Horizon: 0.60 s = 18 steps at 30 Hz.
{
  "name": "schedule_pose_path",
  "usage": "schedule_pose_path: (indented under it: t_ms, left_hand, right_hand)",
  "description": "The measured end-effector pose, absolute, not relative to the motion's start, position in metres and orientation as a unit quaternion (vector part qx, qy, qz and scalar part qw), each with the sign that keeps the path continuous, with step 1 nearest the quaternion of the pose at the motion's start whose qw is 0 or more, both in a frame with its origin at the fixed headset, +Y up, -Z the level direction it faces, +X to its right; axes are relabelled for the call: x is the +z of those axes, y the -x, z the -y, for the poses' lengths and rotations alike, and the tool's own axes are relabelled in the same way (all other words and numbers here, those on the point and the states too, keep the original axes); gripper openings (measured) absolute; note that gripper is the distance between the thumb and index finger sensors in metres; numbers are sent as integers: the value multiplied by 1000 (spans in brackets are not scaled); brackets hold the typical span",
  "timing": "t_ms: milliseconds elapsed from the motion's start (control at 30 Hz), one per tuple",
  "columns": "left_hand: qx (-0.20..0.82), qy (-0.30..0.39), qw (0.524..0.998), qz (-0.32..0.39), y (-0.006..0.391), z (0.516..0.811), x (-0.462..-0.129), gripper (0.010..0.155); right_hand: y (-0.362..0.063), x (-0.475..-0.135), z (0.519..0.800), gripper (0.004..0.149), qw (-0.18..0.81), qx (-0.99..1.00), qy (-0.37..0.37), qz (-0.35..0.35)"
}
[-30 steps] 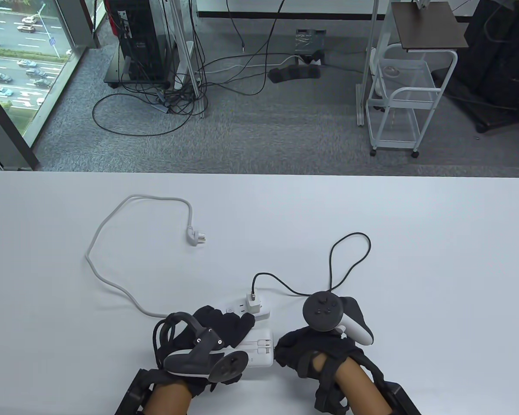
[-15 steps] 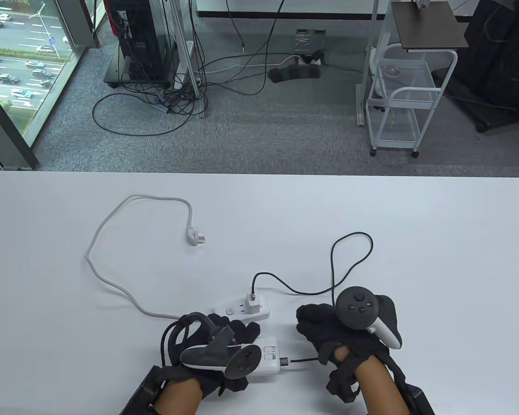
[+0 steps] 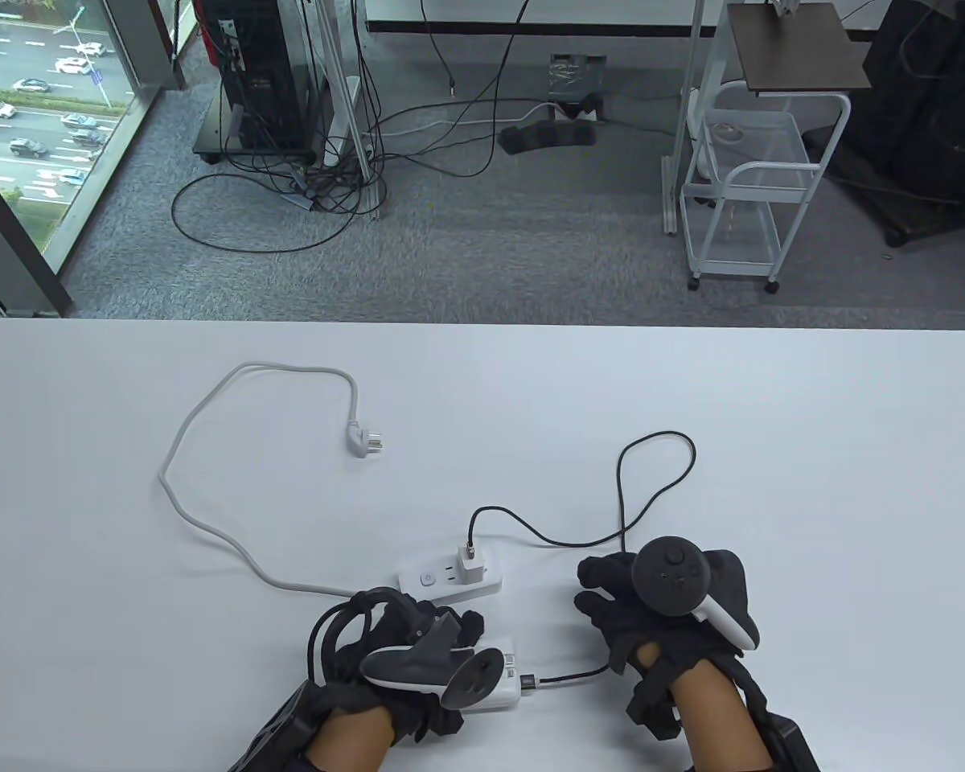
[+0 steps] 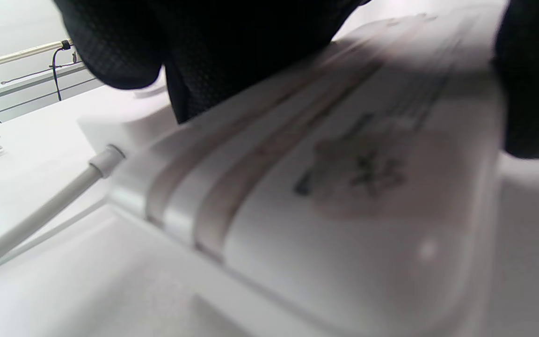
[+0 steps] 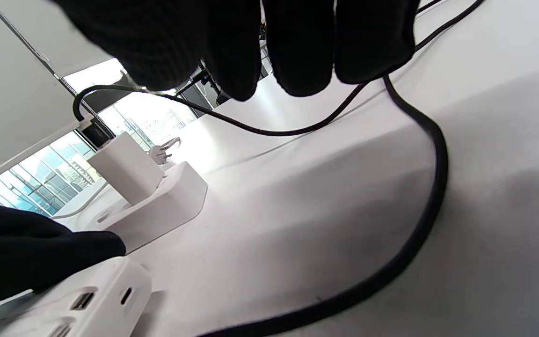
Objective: Charge the battery pack
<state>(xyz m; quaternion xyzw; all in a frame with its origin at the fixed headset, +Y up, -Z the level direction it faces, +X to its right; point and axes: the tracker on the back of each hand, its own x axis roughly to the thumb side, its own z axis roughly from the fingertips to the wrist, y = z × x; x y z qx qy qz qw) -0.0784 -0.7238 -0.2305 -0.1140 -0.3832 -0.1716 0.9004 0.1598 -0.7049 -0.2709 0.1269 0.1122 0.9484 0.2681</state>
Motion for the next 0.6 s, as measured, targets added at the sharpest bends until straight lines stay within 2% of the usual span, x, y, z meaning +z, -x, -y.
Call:
schedule_pose_path:
  t_ms: [433,500,600]
  left_hand:
    - [-183,123,899,378,76,727,-231,98]
    - [-180,138,901,369,78,726,-231,95]
    - [-144,144,911,359,85,714,-233,84]
  right_hand:
    - [-153,-268,703,54,233,957,-145,-91]
    - [-153,-267,703,56,228,958,-149,-84]
    - [-152,-264,700,60,219,961,-155,-60]
